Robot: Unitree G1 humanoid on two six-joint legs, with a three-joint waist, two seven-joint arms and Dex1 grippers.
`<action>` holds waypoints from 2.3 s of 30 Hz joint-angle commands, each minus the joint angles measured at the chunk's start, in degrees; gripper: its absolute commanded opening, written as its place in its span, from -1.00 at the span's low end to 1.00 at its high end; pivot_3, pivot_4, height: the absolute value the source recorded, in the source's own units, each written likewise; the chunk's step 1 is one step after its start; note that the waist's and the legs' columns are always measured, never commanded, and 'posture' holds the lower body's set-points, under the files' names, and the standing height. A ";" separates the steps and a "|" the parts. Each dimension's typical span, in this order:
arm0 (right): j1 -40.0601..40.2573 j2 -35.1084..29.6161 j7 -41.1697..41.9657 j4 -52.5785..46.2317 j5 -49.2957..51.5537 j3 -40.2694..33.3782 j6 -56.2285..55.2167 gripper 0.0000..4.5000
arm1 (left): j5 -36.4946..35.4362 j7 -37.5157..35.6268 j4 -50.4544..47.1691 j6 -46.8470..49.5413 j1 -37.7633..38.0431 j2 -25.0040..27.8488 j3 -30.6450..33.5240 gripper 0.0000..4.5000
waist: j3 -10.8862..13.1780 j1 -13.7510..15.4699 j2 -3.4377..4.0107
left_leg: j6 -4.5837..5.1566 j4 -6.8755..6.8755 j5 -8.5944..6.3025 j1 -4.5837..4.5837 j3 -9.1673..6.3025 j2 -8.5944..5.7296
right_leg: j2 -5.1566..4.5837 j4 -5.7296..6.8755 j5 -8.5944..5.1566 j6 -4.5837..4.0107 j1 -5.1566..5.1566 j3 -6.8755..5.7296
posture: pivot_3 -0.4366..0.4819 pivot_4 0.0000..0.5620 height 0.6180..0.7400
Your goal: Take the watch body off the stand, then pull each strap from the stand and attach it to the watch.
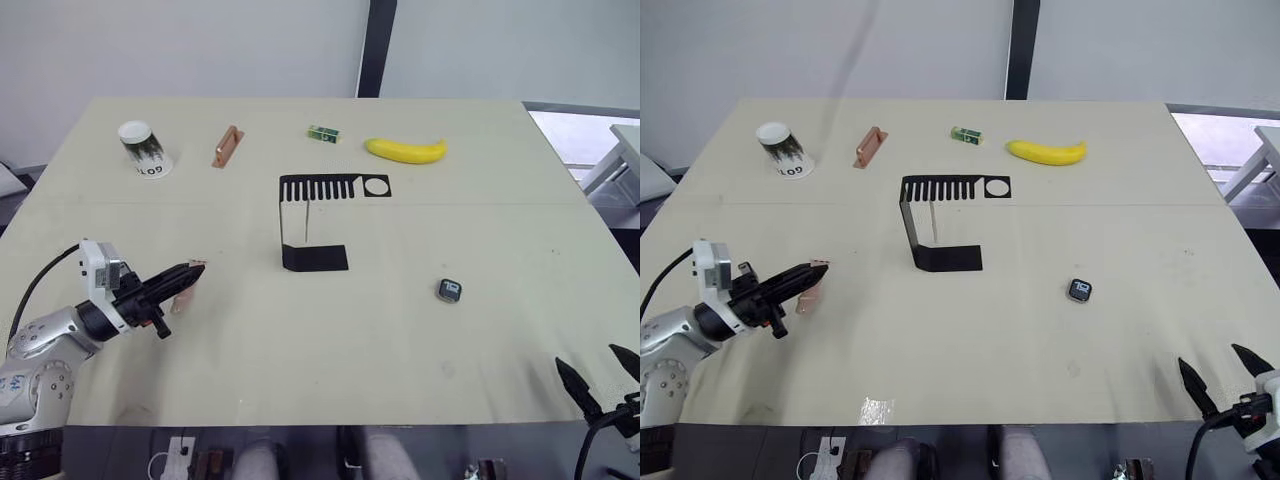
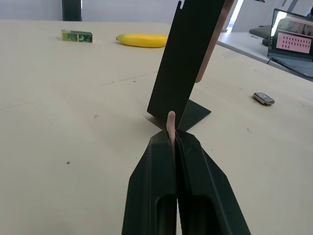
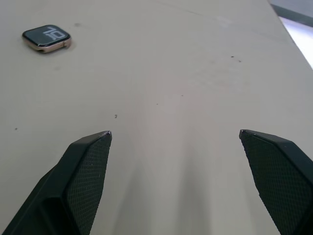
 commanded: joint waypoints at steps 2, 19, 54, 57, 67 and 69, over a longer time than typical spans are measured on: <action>-2.81 1.65 -4.61 -1.35 0.74 0.54 -0.04 0.97 | -0.96 -0.24 -3.17 0.29 -1.52 0.35 0.29 -1.00 | 0.00 -0.07 0.01 | -0.01 0.00 0.00 0.03 0.00 0.00 | 0.00 0.06 0.00 0.00 0.00 0.00 | -0.05 -0.47 1.00; -12.91 16.68 -37.62 -34.06 -13.00 31.82 34.04 0.97 | -4.61 0.36 -19.49 7.42 -8.94 -1.92 -12.54 -1.00 | -0.05 -0.07 0.16 | -0.12 0.04 0.04 0.04 0.00 0.00 | 0.01 0.24 -0.03 -0.04 -0.04 0.04 | -0.05 -0.47 1.00; -31.14 31.97 -54.95 -23.53 -22.80 33.78 50.82 0.97 | -5.91 2.81 -23.24 10.38 -7.79 -1.79 -13.13 -1.00 | -0.08 -1.46 0.12 | -0.10 0.09 0.08 -0.10 -0.10 0.01 | 0.12 0.22 -0.04 -0.06 -0.11 0.03 | -0.05 -0.47 1.00; -31.72 31.87 -54.71 -22.48 -22.28 33.66 50.33 0.97 | -5.98 2.93 -23.31 10.39 -7.70 -1.75 -13.09 -1.00 | -0.08 -1.55 0.12 | -0.10 0.08 0.08 -0.10 -0.10 0.01 | 0.12 0.23 -0.04 -0.06 -0.11 0.03 | -0.05 -0.47 1.00; -30.88 31.15 -54.63 -21.17 -22.98 35.13 49.91 0.97 | -5.65 2.98 -23.17 10.12 -7.52 -1.82 -13.03 -1.00 | -0.09 -1.61 0.10 | -0.11 0.08 0.08 -0.10 -0.11 0.01 | 0.12 0.22 -0.04 -0.06 -0.11 0.03 | -0.05 -0.47 1.00; -30.63 31.14 -54.51 -21.00 -22.92 35.21 49.82 0.97 | -5.60 2.97 -23.10 10.11 -7.58 -1.83 -13.03 -1.00 | -0.09 -1.60 0.10 | -0.11 0.07 0.08 -0.10 -0.11 0.01 | 0.12 0.22 -0.04 -0.06 -0.11 0.03 | -0.05 -0.47 1.00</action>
